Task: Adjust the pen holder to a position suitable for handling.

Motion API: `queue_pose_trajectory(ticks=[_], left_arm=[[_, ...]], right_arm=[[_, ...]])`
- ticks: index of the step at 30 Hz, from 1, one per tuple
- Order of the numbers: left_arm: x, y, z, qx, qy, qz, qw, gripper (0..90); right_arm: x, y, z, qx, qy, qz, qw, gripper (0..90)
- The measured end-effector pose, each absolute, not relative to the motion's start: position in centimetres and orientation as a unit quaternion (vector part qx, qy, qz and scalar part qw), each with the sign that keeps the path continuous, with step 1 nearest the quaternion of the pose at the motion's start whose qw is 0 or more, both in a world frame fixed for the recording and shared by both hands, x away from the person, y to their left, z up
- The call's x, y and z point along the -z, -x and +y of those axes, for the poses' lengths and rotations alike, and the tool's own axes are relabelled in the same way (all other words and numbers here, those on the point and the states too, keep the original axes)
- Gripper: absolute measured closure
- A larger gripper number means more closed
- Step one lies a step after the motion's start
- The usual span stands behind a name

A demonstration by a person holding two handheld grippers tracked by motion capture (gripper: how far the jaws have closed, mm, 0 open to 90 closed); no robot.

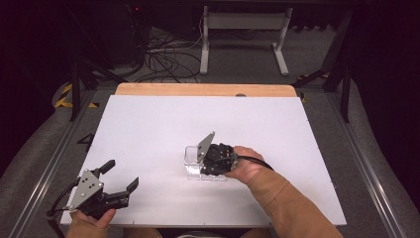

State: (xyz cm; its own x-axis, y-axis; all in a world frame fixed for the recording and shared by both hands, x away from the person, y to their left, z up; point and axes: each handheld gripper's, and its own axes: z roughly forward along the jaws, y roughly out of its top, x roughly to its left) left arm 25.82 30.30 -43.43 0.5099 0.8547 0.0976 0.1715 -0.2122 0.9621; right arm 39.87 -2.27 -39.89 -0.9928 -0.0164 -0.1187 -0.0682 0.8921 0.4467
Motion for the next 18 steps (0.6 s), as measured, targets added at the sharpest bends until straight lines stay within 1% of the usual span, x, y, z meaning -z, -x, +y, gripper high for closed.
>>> queue_pose_trajectory(ticks=[18], left_arm=[[43.45,-25.81,30.27,-0.331,-0.705,0.365,0.51,9.5]], right_arm=[[39.98,-39.95,-2.41,-0.233,0.031,0.971,0.052,86.7]])
